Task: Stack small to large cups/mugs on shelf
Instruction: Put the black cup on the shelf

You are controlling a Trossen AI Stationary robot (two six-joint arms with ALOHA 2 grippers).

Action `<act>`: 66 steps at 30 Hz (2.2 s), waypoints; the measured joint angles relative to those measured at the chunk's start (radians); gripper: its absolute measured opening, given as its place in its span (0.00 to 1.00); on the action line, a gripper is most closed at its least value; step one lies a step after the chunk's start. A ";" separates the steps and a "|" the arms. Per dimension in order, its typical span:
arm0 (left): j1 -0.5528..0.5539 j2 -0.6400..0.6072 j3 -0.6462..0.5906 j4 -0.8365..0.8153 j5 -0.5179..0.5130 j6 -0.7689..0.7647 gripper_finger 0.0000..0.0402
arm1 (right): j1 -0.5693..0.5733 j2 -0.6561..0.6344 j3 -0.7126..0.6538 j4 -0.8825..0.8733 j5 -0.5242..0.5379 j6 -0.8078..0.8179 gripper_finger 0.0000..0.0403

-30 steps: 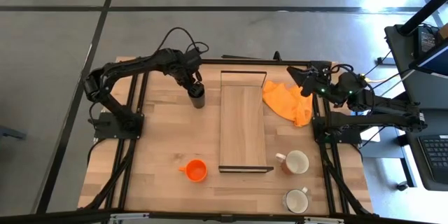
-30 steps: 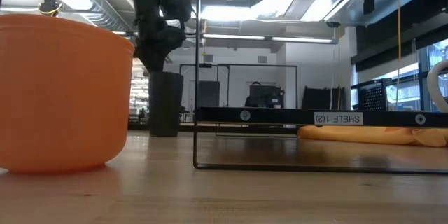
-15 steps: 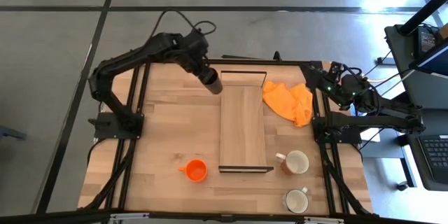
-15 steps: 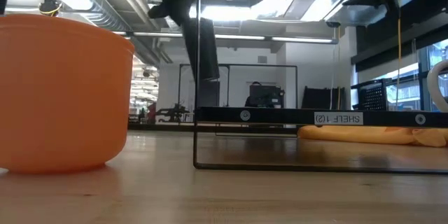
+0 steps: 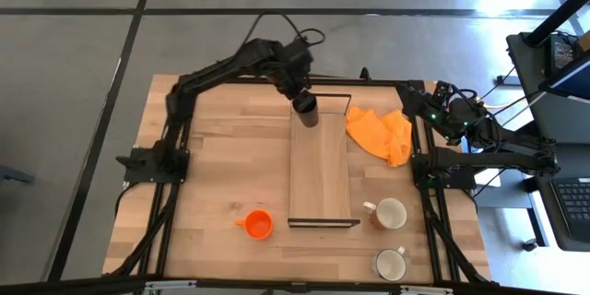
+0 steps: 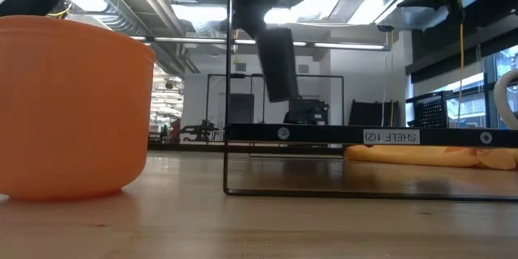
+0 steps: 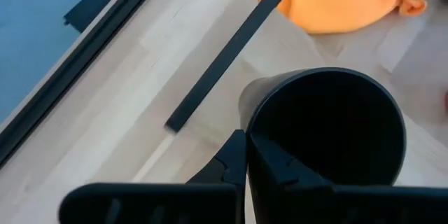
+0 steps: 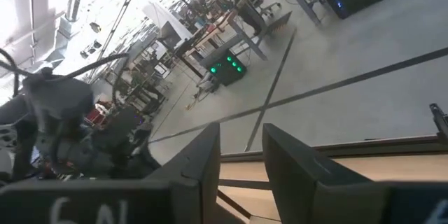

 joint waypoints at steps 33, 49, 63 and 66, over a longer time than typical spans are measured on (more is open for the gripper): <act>0.030 0.180 0.034 0.115 0.054 0.060 0.00 | 0.000 0.000 0.000 -0.015 -0.056 0.005 0.27; 0.012 0.183 0.058 0.122 -0.018 0.060 0.00 | 0.000 0.000 0.000 -0.018 -0.126 0.003 0.27; 0.012 0.183 0.058 0.128 -0.033 0.036 0.07 | 0.000 0.000 0.000 -0.027 -0.124 -0.001 0.27; 0.013 0.183 0.058 0.128 -0.032 0.035 0.09 | 0.000 0.000 0.000 -0.028 -0.124 -0.001 0.27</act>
